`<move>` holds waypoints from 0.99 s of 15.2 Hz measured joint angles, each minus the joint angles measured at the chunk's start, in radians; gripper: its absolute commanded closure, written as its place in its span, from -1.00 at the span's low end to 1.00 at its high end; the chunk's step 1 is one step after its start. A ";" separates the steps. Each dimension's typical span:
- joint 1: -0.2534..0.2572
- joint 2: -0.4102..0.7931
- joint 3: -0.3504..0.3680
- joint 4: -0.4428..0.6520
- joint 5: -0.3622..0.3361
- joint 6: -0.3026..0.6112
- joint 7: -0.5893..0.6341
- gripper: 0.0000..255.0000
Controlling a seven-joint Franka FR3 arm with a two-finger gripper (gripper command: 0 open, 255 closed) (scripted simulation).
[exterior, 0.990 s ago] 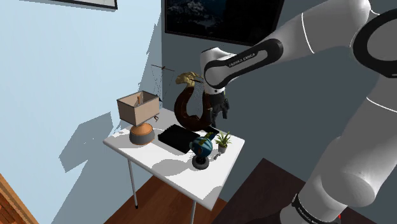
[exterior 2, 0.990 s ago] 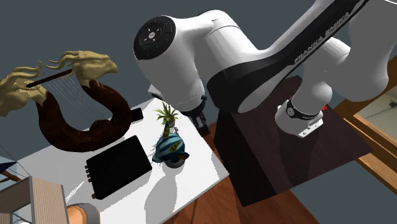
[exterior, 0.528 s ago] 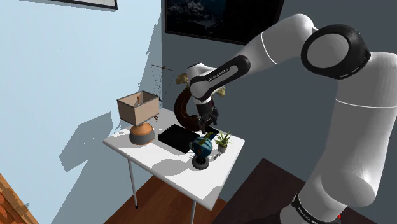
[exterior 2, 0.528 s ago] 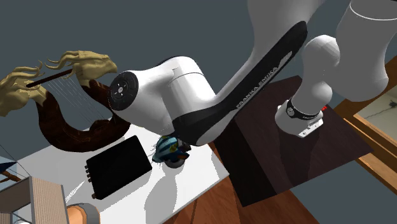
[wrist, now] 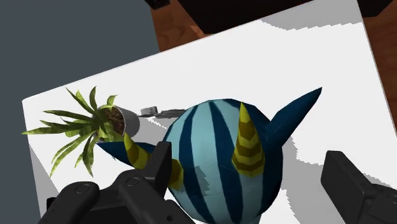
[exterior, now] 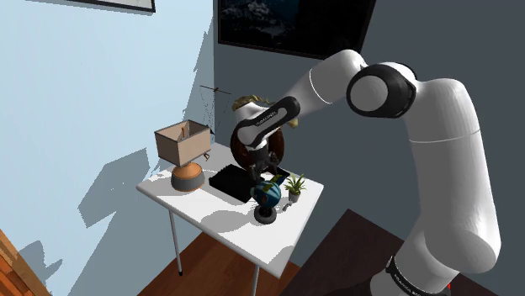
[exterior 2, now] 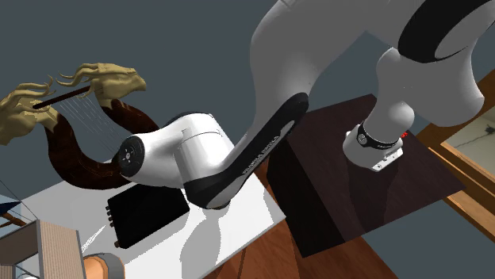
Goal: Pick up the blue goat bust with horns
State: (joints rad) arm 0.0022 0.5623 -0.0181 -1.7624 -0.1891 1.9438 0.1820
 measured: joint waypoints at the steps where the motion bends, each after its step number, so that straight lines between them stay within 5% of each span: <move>1: 0.000 0.018 0.000 0.014 0.000 0.003 0.002 -1.00; 6: -0.001 0.065 -0.002 0.017 -0.003 0.046 0.009 -1.00; 7: 0.000 0.069 -0.002 0.017 -0.003 0.049 0.010 1.00; 15: 0.000 0.071 -0.002 0.017 -0.003 0.052 0.012 1.00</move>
State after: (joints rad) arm 0.0026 0.6337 -0.0196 -1.7453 -0.1923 1.9959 0.1939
